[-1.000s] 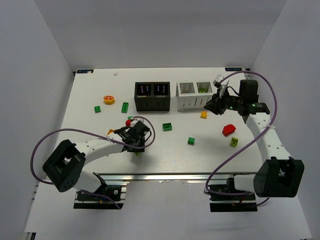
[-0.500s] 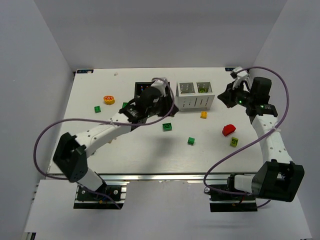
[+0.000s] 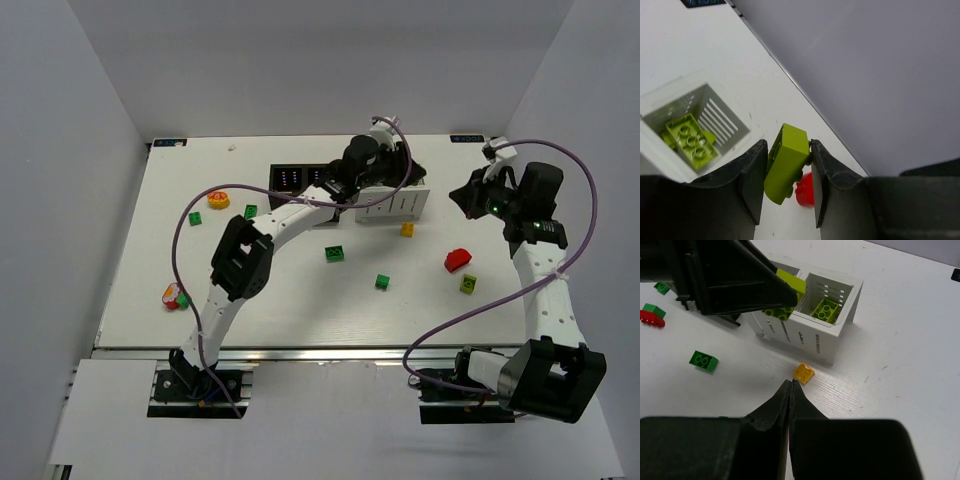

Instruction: Sort the legos into containers by color

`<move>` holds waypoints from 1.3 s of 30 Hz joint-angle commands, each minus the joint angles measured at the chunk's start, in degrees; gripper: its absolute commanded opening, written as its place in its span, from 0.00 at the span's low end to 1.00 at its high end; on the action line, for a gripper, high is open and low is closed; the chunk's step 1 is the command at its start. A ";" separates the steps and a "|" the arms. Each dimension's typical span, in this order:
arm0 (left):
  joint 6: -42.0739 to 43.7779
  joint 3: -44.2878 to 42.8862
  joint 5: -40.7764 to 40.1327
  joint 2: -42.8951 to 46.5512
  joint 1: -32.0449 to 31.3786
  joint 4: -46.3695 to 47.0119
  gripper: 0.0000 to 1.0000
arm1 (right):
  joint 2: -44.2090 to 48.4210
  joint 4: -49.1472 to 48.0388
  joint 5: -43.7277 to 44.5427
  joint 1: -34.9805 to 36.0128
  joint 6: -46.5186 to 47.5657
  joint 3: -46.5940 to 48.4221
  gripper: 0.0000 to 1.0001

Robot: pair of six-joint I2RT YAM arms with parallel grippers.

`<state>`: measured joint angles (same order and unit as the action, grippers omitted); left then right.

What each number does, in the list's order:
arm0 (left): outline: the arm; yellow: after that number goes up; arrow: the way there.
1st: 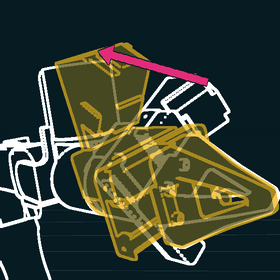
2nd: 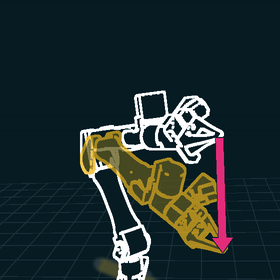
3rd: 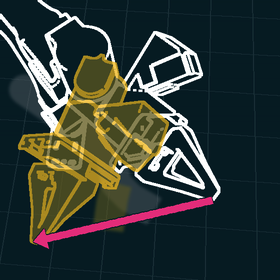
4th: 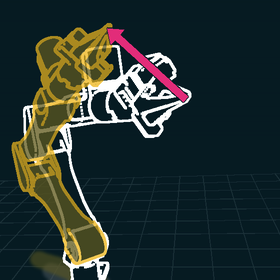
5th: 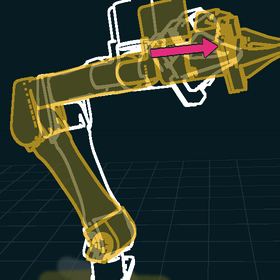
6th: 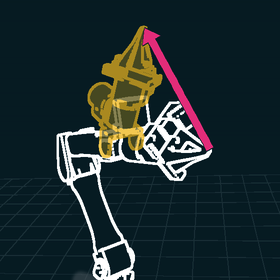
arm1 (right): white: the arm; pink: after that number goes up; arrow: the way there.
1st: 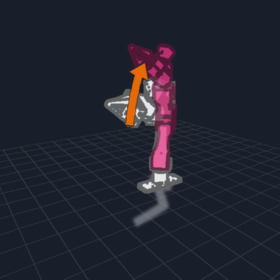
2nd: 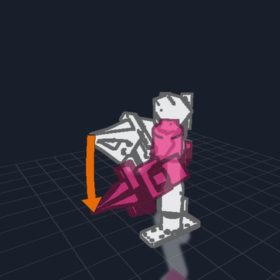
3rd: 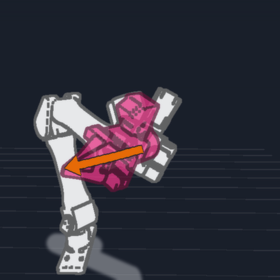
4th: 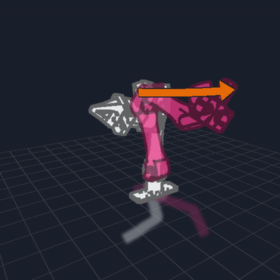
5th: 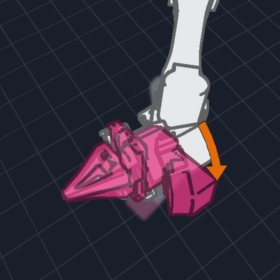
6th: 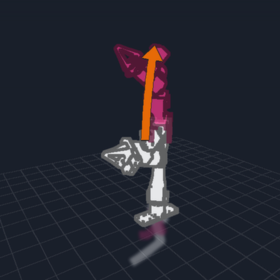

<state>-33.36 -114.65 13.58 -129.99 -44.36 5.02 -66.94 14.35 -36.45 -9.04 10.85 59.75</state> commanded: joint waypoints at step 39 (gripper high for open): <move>9.99 -16.83 -15.87 -11.69 -0.03 4.65 0.72 | 4.71 1.38 -2.75 -4.06 1.27 -3.15 0.31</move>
<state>-23.40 -129.27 -1.28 -144.11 -44.36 9.85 -63.53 15.49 -38.30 -12.69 10.98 56.38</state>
